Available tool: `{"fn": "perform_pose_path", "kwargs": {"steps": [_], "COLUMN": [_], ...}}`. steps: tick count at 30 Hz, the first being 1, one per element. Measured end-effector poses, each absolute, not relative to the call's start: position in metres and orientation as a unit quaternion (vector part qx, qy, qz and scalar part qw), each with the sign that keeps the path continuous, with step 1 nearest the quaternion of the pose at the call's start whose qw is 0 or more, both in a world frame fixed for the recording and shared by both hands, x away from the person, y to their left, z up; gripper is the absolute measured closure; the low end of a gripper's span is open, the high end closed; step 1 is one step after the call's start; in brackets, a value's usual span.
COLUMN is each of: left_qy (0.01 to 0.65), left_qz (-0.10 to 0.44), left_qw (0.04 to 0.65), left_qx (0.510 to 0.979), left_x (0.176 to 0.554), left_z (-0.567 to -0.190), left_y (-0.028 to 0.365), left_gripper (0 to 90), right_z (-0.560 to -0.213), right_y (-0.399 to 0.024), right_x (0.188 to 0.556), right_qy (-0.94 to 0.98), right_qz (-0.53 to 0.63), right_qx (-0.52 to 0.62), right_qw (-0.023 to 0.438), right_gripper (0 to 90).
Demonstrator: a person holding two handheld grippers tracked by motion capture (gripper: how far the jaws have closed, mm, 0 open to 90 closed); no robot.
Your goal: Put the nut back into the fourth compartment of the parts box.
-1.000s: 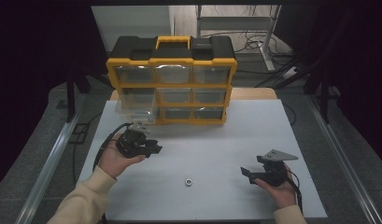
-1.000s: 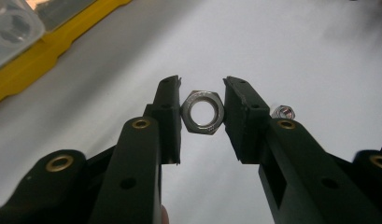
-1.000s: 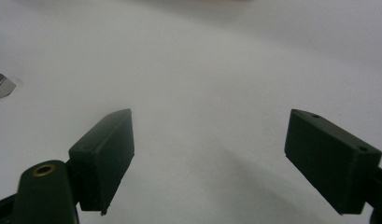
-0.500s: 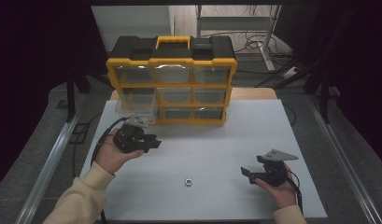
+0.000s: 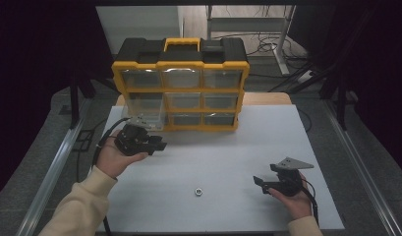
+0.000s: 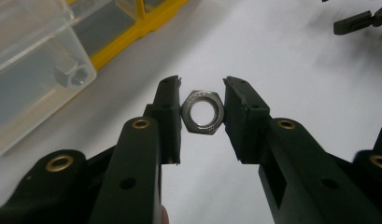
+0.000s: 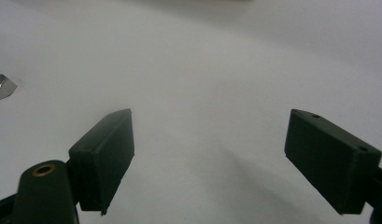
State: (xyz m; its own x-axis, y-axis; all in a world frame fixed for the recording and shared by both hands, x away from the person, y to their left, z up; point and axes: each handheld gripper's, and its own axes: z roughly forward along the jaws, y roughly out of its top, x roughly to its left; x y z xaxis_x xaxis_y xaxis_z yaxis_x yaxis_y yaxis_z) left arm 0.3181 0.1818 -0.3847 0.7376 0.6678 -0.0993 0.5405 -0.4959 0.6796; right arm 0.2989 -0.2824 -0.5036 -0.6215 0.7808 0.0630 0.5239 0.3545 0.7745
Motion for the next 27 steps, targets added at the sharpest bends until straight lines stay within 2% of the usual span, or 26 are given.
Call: {"fn": "perform_pose_path", "kwargs": {"steps": [27], "left_qy": [0.367], "left_qz": [0.104], "left_qw": [0.376], "left_qx": [0.845], "left_x": [0.325], "left_z": [-0.352], "left_y": [0.202], "left_gripper": [67.6], "right_z": [-0.503], "right_y": [-0.283], "right_x": [0.299], "right_qy": [0.806], "right_qz": [0.401], "right_qx": [0.404], "right_qw": [0.163], "right_gripper": [16.6]}}
